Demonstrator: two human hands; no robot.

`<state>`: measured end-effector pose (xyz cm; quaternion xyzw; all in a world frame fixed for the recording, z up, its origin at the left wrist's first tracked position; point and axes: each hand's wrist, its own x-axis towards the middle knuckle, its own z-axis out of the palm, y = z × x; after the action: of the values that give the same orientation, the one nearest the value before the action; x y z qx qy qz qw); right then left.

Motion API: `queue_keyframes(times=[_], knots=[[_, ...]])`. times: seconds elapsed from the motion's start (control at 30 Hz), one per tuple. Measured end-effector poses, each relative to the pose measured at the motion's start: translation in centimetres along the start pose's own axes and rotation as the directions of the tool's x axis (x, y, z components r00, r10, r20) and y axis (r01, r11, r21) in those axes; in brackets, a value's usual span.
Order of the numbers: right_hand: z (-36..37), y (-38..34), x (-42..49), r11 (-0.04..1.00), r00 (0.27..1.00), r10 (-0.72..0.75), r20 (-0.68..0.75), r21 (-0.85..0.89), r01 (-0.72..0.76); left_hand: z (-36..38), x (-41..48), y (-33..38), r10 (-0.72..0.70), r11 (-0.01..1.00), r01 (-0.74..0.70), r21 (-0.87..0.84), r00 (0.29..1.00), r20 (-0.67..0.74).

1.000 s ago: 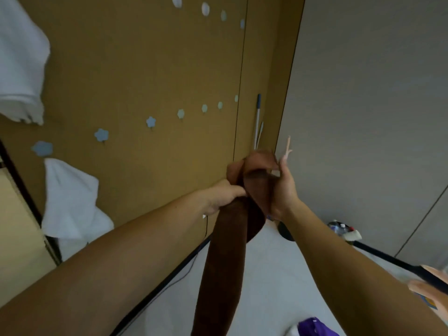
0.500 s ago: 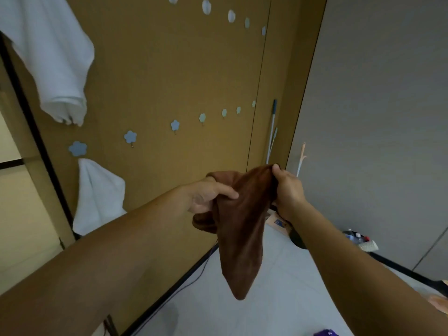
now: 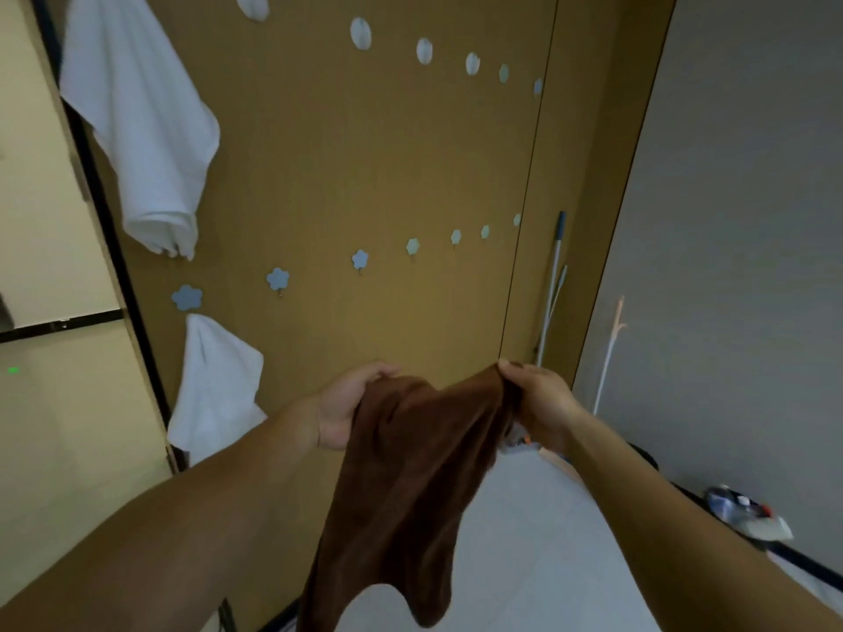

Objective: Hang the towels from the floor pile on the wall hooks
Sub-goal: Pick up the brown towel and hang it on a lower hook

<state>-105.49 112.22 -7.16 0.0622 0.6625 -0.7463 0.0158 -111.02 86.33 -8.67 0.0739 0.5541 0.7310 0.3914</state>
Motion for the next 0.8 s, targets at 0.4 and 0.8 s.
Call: queue_keyframes(times=[0.4, 0.8], knots=[[-4.4, -2.0, 3.4, 0.983, 0.967, -0.036, -0.252, 0.168, 0.080, -1.9, -3.1, 2.1, -0.050, 0.970, 0.123, 0.210, 0.946, -0.319], [-4.5, -0.2, 2.9, 0.978, 0.992, -0.008, -0.127, -0.207, -0.019, -3.6, -1.7, 0.9, 0.127, 0.893, 0.164, 0.418, 0.801, -0.585]])
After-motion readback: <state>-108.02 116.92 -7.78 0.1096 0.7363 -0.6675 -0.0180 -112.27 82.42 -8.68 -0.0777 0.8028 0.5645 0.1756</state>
